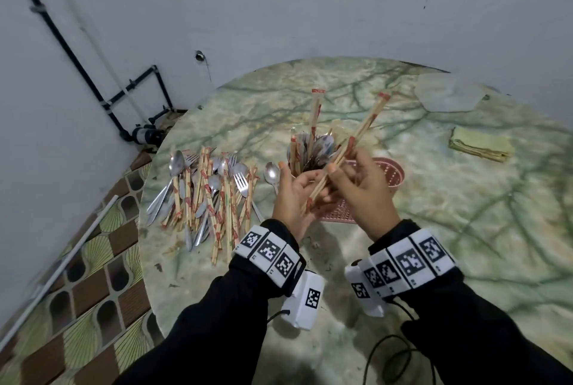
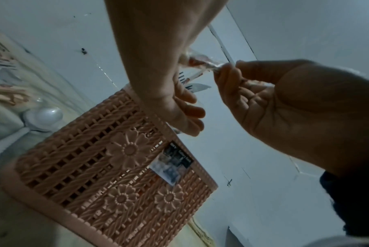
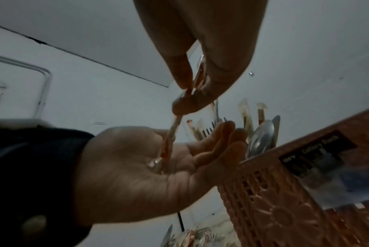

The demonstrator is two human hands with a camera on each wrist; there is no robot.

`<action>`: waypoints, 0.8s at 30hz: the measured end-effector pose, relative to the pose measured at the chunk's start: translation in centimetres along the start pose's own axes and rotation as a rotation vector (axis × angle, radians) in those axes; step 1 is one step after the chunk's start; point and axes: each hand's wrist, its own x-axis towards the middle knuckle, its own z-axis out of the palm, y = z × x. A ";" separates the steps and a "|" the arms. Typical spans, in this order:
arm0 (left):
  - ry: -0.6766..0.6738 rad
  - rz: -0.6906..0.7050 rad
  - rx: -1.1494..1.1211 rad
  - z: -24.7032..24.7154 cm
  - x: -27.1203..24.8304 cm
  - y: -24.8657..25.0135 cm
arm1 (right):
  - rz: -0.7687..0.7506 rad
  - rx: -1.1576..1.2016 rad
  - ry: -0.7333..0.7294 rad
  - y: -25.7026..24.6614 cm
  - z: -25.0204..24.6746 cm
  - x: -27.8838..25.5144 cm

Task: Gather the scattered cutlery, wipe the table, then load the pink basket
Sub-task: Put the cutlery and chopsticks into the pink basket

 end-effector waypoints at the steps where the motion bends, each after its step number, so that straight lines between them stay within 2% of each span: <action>1: 0.020 0.002 0.037 -0.1 0.0 -0.1 | -0.012 -0.007 0.002 0.1 0.0 0.0; 6: 0.272 0.084 0.265 -1.5 0.0 0.4 | -0.171 -0.194 0.260 -0.8 -2.1 1.5; 9: 0.395 0.128 0.303 -2.6 0.6 1.0 | -0.234 -0.336 0.325 -0.6 -2.5 2.6; 14: 0.434 0.174 0.368 -3.0 2.0 1.6 | -0.176 -0.539 0.172 1.5 -0.8 3.8; 17: 0.448 0.180 0.434 -2.8 3.0 1.8 | -0.093 -0.805 0.112 2.3 -0.3 4.5; 21: 0.429 0.126 0.523 -2.9 3.5 1.6 | -0.121 -1.244 0.011 3.2 0.0 4.6; 24: 0.386 0.113 0.542 -2.7 3.2 1.6 | 0.002 -1.328 -0.071 3.0 -0.5 4.8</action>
